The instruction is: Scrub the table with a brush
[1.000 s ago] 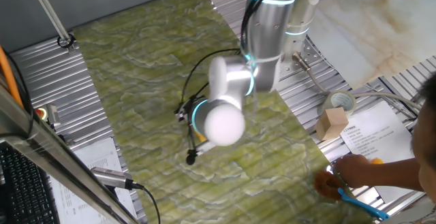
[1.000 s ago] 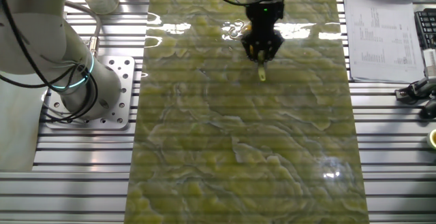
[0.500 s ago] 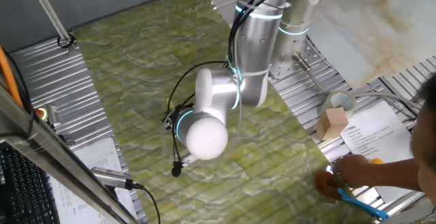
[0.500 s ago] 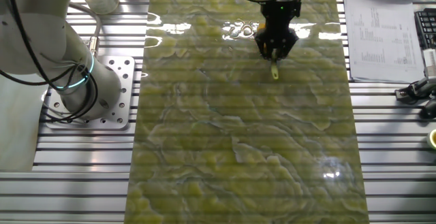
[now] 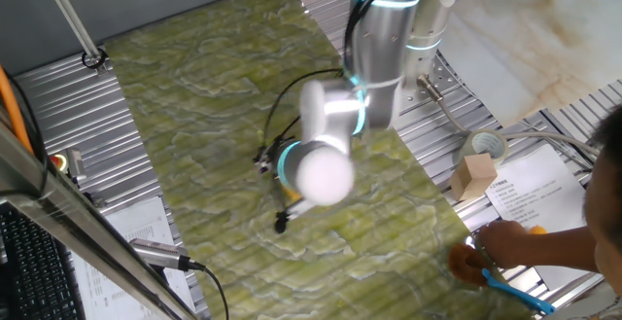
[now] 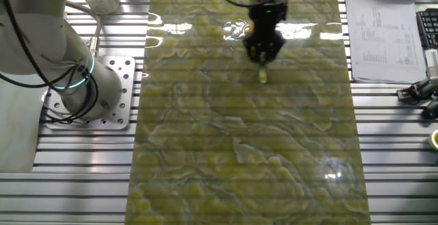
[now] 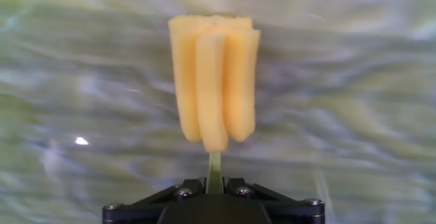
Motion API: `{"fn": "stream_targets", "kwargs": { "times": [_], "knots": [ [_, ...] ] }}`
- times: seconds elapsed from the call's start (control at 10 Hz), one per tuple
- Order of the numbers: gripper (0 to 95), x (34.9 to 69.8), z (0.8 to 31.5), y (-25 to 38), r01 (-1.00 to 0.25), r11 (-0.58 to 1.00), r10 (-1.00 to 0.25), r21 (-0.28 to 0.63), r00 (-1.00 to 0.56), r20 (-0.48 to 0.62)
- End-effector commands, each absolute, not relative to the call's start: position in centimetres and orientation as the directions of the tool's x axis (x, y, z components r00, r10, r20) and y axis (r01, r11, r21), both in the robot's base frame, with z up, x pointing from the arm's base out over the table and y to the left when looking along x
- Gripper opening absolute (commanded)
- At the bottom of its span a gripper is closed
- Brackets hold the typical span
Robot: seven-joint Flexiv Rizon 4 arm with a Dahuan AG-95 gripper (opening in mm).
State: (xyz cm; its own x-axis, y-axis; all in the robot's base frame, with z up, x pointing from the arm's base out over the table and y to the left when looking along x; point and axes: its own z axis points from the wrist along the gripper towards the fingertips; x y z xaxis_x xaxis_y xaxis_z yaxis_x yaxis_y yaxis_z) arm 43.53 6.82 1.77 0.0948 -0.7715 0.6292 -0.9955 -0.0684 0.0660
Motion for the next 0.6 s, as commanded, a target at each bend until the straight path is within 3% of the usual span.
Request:
{"fn": "stream_targets", "kwargs": {
  "times": [0.1, 0.4, 0.6],
  "knots": [
    [0.0, 40.5, 2.0, 7.3, -0.996, -0.064, -0.772, 0.065, 0.090, 0.629],
    [0.0, 38.5, 1.9, 7.9, -0.997, -0.049, -0.767, 0.052, 0.071, 0.638],
    [0.0, 39.7, 1.6, 8.4, -0.998, -0.044, -0.763, 0.046, 0.063, 0.643]
  ]
}}
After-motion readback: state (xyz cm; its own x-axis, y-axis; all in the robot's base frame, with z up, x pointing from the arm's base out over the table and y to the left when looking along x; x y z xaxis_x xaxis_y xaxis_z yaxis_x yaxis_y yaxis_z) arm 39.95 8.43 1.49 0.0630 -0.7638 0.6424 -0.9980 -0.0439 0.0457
